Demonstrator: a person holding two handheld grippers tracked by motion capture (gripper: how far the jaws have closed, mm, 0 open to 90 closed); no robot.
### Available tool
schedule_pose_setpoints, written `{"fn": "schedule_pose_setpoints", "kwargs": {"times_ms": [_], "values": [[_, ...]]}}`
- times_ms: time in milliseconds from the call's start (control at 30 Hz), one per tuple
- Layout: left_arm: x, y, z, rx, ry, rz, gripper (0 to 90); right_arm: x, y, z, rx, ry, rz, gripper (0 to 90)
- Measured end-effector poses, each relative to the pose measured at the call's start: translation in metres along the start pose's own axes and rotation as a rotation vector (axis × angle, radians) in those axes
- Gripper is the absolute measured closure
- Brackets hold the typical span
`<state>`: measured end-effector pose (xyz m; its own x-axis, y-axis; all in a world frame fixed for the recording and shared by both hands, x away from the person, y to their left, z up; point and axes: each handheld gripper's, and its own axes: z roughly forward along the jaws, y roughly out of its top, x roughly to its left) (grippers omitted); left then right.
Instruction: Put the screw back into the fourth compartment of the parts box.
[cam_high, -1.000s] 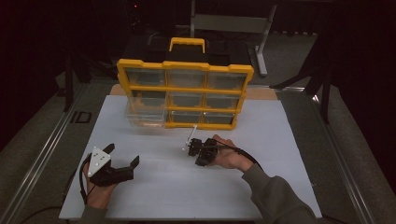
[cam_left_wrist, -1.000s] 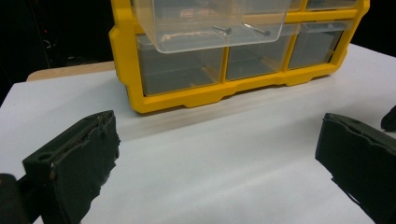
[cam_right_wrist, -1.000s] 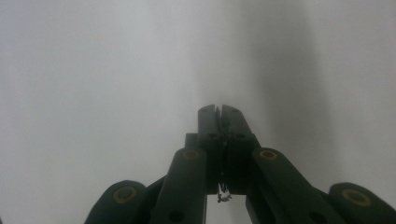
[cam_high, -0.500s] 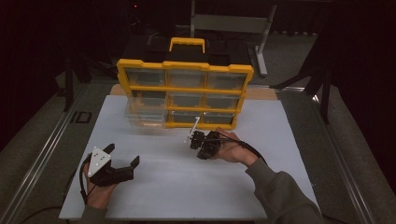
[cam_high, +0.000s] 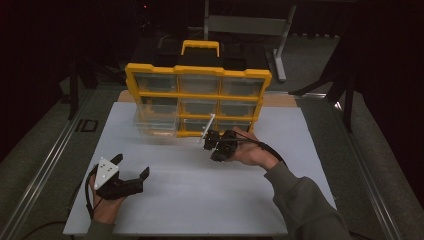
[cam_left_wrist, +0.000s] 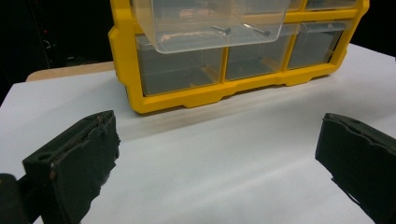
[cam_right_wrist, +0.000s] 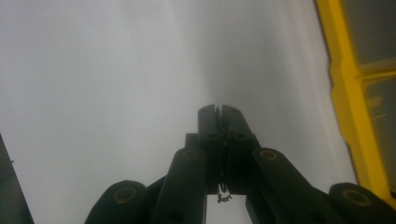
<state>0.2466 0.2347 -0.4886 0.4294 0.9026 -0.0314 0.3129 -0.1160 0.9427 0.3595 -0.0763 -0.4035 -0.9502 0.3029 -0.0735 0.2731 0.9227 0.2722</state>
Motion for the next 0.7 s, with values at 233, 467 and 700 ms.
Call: {"fn": "schedule_pose_setpoints", "kwargs": {"times_ms": [233, 467, 700], "values": [[0.0, 0.0, 0.0, 0.0, 0.001, 0.001, 0.2, -0.009, 0.005, -0.012, -0.014, -0.011, 0.01, 88.1], [0.0, 0.0, 0.001, 0.003, 0.0, 0.003, 0.2, -0.02, 0.007, -0.02, -0.029, -0.019, 0.036, 88.1], [0.0, 0.0, 0.0, 0.003, -0.001, 0.004, 0.3, -0.026, 0.01, -0.031, -0.048, -0.027, 0.05, 88.1]]}}
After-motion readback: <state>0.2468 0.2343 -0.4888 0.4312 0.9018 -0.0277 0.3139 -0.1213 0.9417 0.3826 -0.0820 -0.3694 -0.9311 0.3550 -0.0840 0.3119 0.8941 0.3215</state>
